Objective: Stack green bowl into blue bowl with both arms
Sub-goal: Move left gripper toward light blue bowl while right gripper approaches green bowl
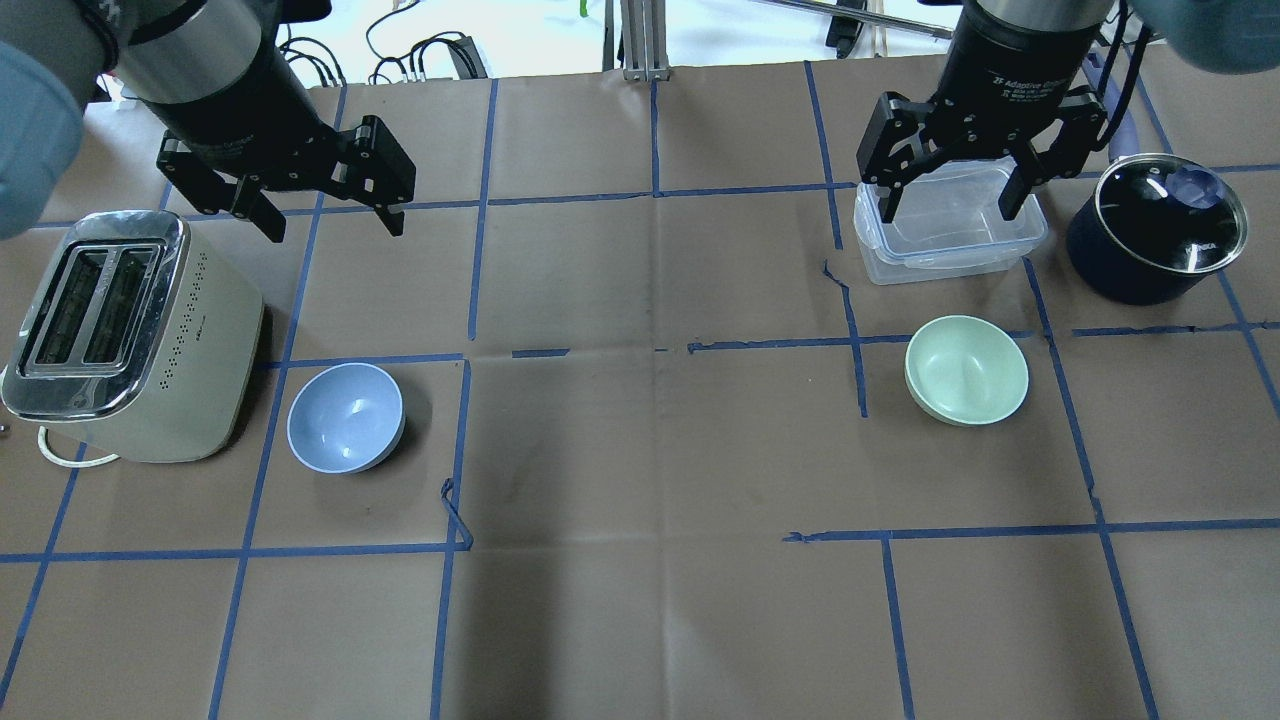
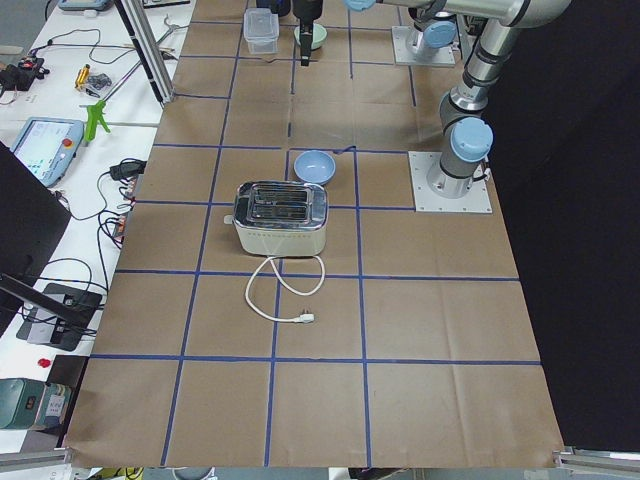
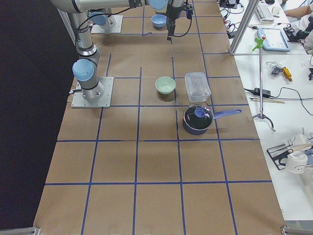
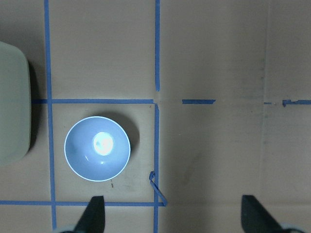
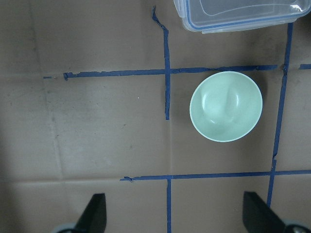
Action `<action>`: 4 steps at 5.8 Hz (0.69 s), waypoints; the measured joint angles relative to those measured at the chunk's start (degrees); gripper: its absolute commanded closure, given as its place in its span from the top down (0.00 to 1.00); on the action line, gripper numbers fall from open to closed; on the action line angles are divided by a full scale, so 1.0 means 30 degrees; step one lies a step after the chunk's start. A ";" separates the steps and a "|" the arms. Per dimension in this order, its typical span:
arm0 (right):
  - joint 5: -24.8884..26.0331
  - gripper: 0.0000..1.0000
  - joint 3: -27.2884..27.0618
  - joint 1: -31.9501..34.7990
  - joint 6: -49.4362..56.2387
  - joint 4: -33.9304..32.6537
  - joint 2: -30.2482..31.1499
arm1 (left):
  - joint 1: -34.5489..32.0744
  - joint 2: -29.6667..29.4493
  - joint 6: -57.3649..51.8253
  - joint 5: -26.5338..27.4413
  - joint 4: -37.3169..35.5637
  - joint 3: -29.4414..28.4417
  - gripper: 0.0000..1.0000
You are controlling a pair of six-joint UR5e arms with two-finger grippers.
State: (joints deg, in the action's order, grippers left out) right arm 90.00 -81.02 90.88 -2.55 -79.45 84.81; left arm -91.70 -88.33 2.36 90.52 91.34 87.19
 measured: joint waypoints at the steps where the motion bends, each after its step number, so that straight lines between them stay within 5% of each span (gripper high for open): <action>1: -0.0001 1.00 -0.0015 0.0000 -0.0001 0.0000 0.0000 | 0.0033 0.0000 -0.0017 0.0003 -0.0005 -0.0011 0.98; 4: -0.0001 1.00 -0.0072 0.0000 -0.0001 -0.0001 0.0001 | 0.0059 -0.0175 -0.0033 0.0017 -0.0101 0.0031 0.98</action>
State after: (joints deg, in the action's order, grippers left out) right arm 90.00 -81.24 90.88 -2.55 -79.45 84.82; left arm -91.52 -88.86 2.26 90.57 91.03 87.28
